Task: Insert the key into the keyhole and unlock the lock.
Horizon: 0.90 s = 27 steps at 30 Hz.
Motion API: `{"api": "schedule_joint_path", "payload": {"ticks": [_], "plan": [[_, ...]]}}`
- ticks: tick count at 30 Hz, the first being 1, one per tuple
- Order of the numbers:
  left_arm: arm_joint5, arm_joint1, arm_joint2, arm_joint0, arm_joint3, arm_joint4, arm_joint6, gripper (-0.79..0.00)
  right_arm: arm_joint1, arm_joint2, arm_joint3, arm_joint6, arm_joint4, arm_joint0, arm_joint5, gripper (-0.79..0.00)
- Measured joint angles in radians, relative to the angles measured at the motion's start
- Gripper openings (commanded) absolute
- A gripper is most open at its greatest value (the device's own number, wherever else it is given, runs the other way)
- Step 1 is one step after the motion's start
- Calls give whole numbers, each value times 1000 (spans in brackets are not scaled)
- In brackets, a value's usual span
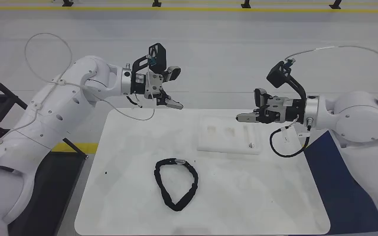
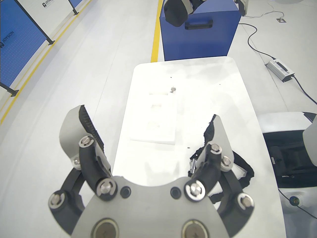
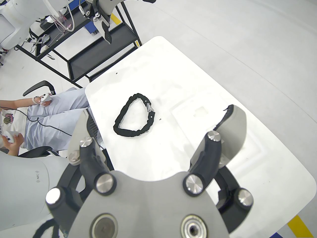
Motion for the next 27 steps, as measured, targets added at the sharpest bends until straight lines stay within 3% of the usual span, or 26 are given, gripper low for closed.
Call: {"api": "schedule_joint_path", "payload": {"ticks": [22,27], "plan": [[0,0,0,0,0,0,0,0,0,-1,1,-3,-2,-3,3,0],[0,0,0,0,0,0,0,0,-1,-31,13,8,-110,-10,93,0]]}}
